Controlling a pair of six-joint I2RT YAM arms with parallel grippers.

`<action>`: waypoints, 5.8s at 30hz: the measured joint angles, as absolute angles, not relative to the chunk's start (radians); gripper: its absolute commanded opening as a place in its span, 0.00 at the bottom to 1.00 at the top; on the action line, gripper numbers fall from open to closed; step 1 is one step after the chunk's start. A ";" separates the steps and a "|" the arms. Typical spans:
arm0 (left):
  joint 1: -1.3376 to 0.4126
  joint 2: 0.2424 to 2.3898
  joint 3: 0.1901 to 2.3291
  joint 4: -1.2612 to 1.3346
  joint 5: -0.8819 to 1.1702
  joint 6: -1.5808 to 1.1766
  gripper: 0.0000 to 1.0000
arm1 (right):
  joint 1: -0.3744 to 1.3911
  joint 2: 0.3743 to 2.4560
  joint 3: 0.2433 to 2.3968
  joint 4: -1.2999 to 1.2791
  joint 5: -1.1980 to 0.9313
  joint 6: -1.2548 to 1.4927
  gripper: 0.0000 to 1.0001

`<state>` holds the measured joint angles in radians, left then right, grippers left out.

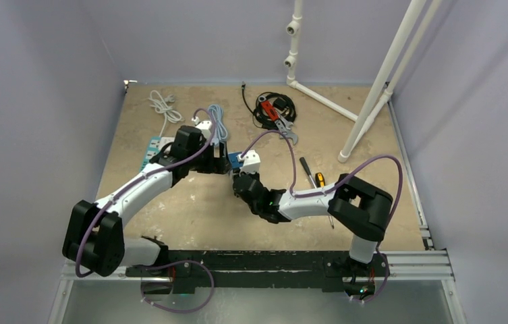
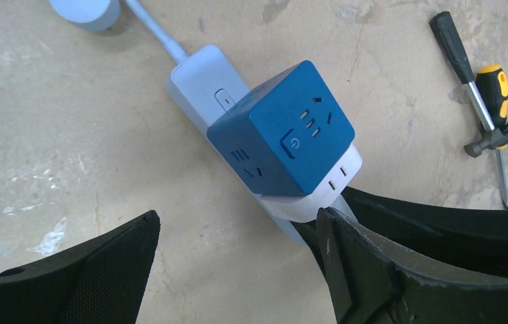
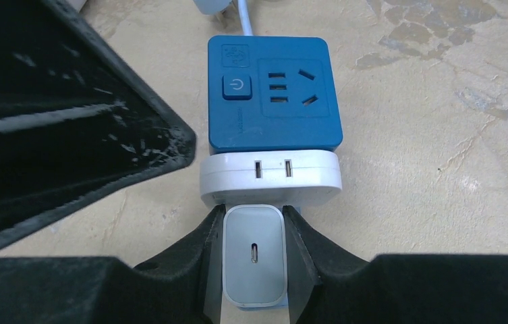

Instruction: Pull the plug off the socket

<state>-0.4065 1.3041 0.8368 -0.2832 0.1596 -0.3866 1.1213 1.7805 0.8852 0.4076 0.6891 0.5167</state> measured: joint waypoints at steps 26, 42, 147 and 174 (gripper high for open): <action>-0.325 1.528 0.837 -0.068 0.451 -0.514 0.62 | 1.149 1.818 0.922 0.389 0.717 0.511 0.00; -0.345 1.562 0.878 -0.108 0.430 -0.514 0.50 | 1.072 1.768 0.850 0.459 0.545 0.509 0.00; -0.379 1.432 0.905 -0.179 0.366 -0.390 0.94 | 1.233 1.484 0.778 0.619 0.627 0.360 0.00; 0.046 1.036 0.902 -0.260 0.081 -0.327 0.94 | 1.080 2.205 1.487 0.432 0.288 0.329 0.28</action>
<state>0.0460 1.0355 0.9016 -0.2600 0.0807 -0.3271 1.0798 2.2051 1.4872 0.4316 0.2882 0.3290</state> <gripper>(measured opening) 0.940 0.345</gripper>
